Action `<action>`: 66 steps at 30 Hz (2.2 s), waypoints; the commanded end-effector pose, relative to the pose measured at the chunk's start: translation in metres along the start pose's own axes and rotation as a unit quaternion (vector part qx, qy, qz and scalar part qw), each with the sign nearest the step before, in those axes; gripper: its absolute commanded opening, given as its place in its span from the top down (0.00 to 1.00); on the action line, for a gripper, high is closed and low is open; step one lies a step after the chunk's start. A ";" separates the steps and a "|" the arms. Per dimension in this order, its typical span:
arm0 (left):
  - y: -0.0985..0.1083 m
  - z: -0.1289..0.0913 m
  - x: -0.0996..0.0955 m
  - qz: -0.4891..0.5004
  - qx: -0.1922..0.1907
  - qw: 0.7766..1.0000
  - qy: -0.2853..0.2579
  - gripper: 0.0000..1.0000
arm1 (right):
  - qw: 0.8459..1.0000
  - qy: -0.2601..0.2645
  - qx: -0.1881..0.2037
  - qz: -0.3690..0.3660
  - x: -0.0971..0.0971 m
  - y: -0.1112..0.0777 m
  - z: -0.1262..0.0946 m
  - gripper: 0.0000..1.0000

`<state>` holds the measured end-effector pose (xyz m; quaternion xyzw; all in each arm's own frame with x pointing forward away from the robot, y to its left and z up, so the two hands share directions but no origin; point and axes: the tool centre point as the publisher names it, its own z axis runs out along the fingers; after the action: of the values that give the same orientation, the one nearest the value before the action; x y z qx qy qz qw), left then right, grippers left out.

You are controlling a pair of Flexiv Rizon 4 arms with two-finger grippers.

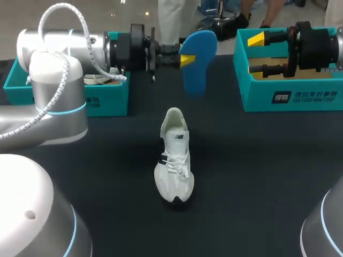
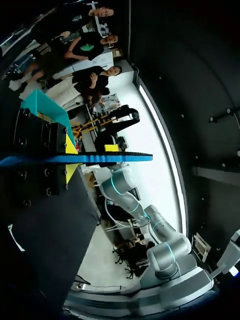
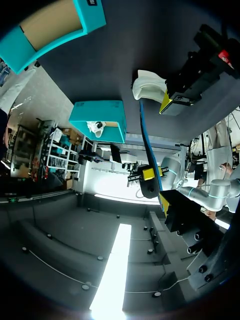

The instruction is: Take the shoe out of the shoebox, open the shoe tongue, remove and reinsert the insole, then place the shoe into the shoebox

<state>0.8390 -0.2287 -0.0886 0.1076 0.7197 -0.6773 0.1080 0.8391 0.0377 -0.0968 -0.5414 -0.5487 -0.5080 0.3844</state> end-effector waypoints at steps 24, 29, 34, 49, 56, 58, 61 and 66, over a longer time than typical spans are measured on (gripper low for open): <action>-0.004 -0.007 0.000 -0.567 0.045 0.821 0.046 1.00 | 1.000 -0.001 0.000 0.001 0.000 0.000 0.001 0.00; -0.004 -0.007 0.000 -0.567 0.045 0.821 0.046 1.00 | 1.000 -0.001 0.000 0.001 0.000 0.000 0.001 0.00; -0.004 -0.007 0.000 -0.567 0.045 0.821 0.046 1.00 | 1.000 -0.001 0.000 0.001 0.000 0.000 0.001 0.00; 0.006 -0.001 0.003 -0.672 0.054 0.736 0.070 1.00 | 1.000 -0.001 0.000 0.001 0.000 0.000 0.001 0.00; 0.016 -0.002 0.001 -0.722 0.050 0.683 0.095 1.00 | 1.000 -0.001 0.000 0.001 0.000 0.000 0.001 0.00; 0.018 -0.001 0.000 -0.723 0.048 0.683 0.090 1.00 | 0.999 -0.040 0.005 -0.007 0.005 0.001 0.001 0.00; 0.021 0.002 -0.001 -0.733 0.046 0.673 0.092 1.00 | 0.994 -0.106 0.004 -0.009 0.015 0.000 0.002 0.00; 0.025 0.004 -0.004 -0.748 0.058 0.656 0.083 1.00 | 0.984 -0.178 -0.007 -0.014 0.026 -0.008 0.008 0.00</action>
<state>0.8506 -0.2280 -0.1095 -0.4040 0.5267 -0.5543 -0.5021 0.8365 0.0453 -0.0887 -0.5804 -0.5937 -0.4548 0.3223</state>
